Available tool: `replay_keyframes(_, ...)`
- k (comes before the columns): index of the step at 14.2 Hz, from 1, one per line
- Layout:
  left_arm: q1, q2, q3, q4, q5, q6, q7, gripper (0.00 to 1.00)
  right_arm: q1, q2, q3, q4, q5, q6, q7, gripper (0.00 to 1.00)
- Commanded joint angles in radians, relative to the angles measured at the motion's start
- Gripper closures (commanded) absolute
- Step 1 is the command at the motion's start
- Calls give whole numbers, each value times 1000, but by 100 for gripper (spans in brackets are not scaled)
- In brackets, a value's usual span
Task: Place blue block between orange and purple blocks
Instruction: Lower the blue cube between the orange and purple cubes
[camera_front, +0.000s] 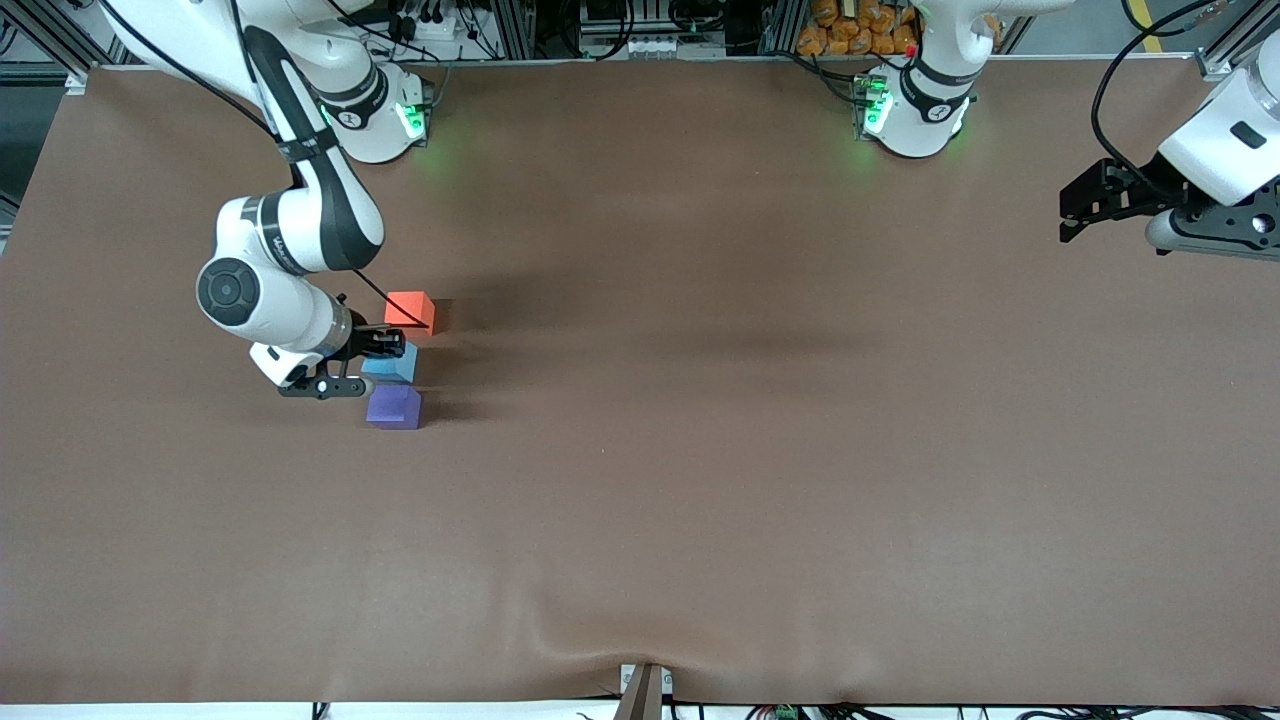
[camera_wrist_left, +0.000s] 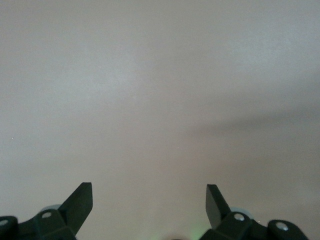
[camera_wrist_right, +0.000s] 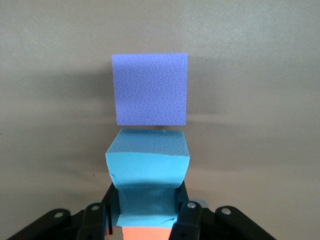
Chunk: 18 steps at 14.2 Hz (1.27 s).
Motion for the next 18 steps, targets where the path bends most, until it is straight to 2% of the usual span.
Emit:
replay_keyframes(1, 8, 8, -9, 19, 0, -15, -38, 0, -18, 7, 14, -20, -13, 34, -14, 100)
replay_keyframes(6, 8, 8, -8, 19, 0, -23, -84, 0, -9, 43, 15, -54, -13, 111, -14, 100)
replay_keyframes(11, 8, 5, -9, 19, 0, -55, -96, 0, -7, 61, 17, -59, -13, 129, -14, 100)
replay_keyframes(12, 8, 3, -9, 21, 0, -59, -96, 0, -9, 64, 17, -57, -13, 128, -14, 87)
replay_keyframes(13, 8, 3, -9, 21, 0, -59, -95, 0, -10, 69, 17, -54, -13, 123, -13, 39)
replay_keyframes(14, 8, 3, -9, 21, 0, -59, -95, 0, -18, 67, 17, -47, -12, 117, -14, 0)
replay_keyframes(16, 10, 3, -9, 21, 0, -59, -95, 0, -19, 50, 17, -12, -12, 62, -17, 0)
replay_keyframes(18, 12, 3, -9, 21, 0, -59, -95, 0, -23, 40, 15, 108, 0, -120, -10, 0)
